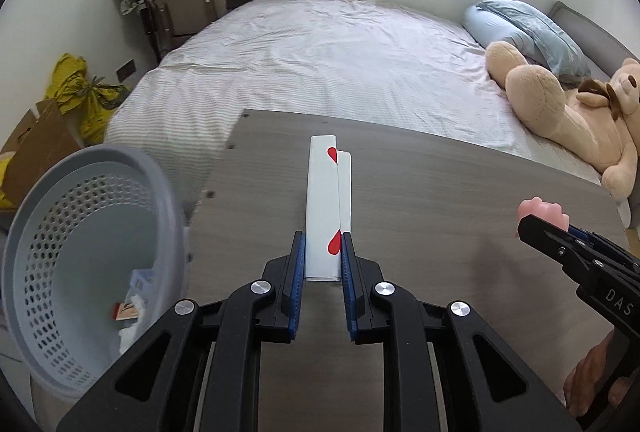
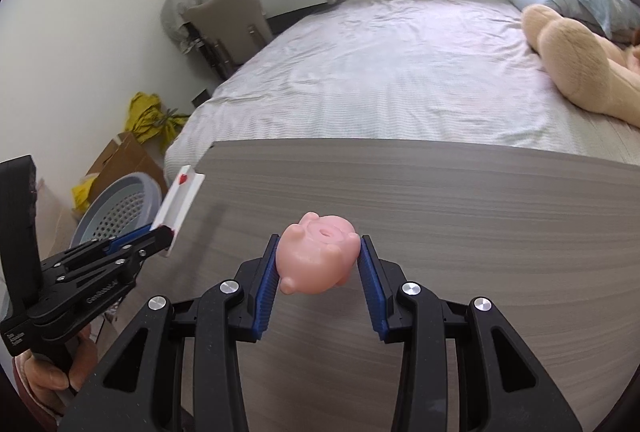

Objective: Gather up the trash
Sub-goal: 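Carry the playing card and pig toy over the grey basket with both grippers, then open both grippers to drop the card and pig into the basket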

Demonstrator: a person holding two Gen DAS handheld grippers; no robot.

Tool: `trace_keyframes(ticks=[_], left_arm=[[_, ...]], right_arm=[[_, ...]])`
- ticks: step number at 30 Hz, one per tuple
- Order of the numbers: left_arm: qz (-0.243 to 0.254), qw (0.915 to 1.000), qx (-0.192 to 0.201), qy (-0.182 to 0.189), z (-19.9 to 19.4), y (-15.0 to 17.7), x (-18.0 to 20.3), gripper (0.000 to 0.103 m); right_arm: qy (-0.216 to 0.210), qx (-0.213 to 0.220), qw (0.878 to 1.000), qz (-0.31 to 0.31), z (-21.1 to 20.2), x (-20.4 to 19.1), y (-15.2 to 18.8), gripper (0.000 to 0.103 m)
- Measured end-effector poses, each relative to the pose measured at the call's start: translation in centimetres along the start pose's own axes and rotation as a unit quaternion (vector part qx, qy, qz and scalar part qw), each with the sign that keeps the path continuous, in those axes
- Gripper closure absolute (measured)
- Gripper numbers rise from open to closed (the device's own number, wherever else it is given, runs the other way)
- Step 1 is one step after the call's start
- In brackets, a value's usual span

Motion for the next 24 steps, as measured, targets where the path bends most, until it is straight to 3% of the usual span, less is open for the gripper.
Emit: trace_keyframes(ticks=[13,24], left_arm=[[-0.112,0.9891,0.001,-0.095,-2.0,2.5,-15.4,0.086],[-0.155,0.9799,-0.015,-0.124,-1.9,4.7,-22.3,0.086]], right_arm=[[-0.080,-0.054,0.990,-0.101,7.0,-12.7,-0.6,0.065],[-0.129,-0.093,0.974,-0.163,11.6,-21.3,0.3,0.065]])
Point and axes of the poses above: each gripper's, at about its wrist camera, not at the fingertips, and z roughly the way its jaws point, x to its right, y to its underside, the point moved 9 cm from there along z, roughly the way its jaws point, and after that the axes turned 14 degrees about -y, right-handed, at the moved point
